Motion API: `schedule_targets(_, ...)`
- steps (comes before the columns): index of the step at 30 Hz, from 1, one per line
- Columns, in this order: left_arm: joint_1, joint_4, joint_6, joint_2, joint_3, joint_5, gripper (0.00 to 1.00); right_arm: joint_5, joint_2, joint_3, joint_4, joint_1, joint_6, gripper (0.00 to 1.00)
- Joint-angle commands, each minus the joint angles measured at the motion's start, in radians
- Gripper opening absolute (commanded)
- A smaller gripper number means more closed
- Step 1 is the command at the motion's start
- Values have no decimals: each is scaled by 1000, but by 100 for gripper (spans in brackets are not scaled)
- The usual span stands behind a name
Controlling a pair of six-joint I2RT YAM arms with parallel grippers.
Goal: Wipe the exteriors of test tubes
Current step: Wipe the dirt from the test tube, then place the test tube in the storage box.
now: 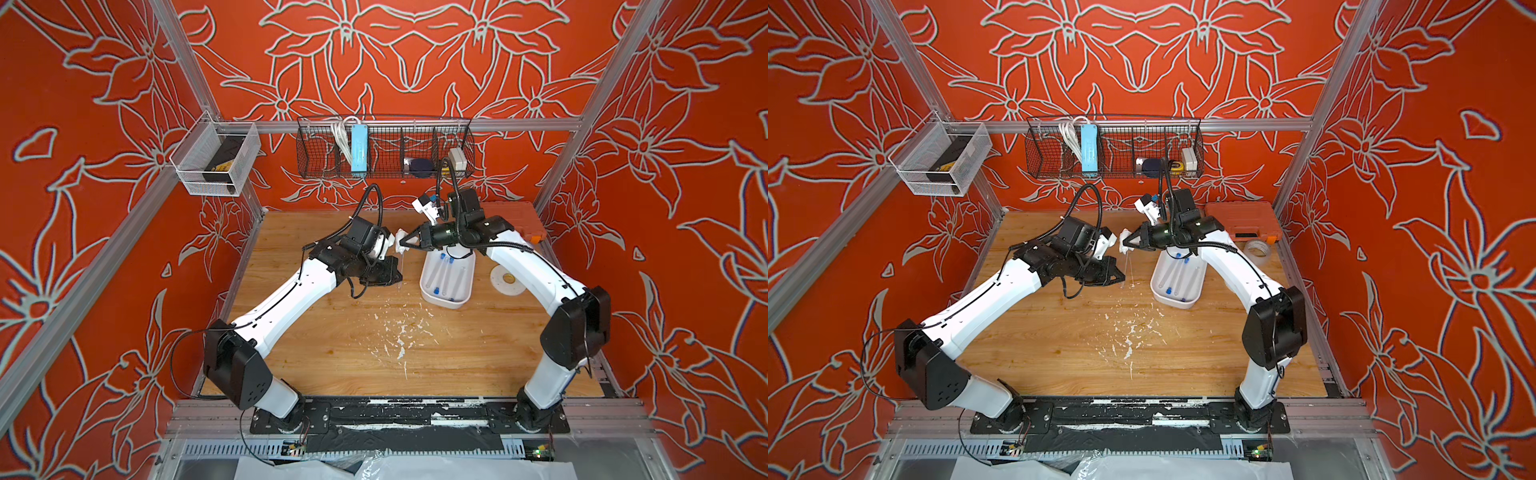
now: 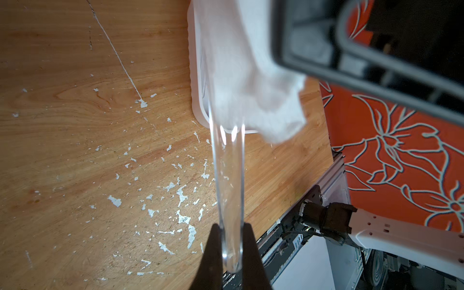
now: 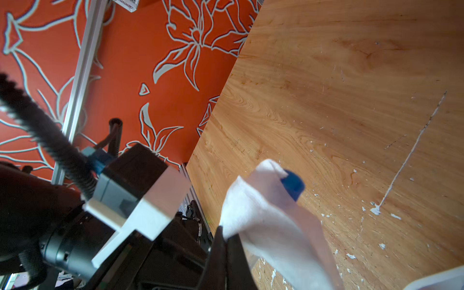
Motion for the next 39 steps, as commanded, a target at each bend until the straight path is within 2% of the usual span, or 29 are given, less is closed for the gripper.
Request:
schedule_targets(1, 0, 9, -10, -39, -11, 25, 0, -37, 34, 56, 57, -41, 37, 0)
schedule_targets(7, 0, 3, -3, -26, -8, 26, 0, -47, 38, 92, 63, -147, 55, 0)
schedule_targets(13, -20, 10, 25, 105, 80, 27, 1, 15, -52, 8, 20, -265, 40, 0)
schedule_targets(16, -60, 2, 41, 234, 200, 17, 1, 89, -123, -79, -13, -304, 29, 0)
schedule_targets(21, -140, -29, 53, 495, 474, -8, 0, 232, -239, -237, -49, -356, 36, 0)
schedule_targets(26, -173, -33, 19, 713, 675, -29, 0, 285, -319, -316, -90, -430, 37, 0)
schedule_targets(31, -180, -4, -18, 836, 721, -54, 0, 273, -364, -363, -122, -487, 31, 0)
schedule_targets(36, -187, 36, -41, 895, 695, -83, 4, 255, -395, -423, -99, -493, 64, 0)
schedule_targets(39, -189, 31, -39, 916, 721, -112, 10, 254, -404, -443, -95, -492, 74, 0)
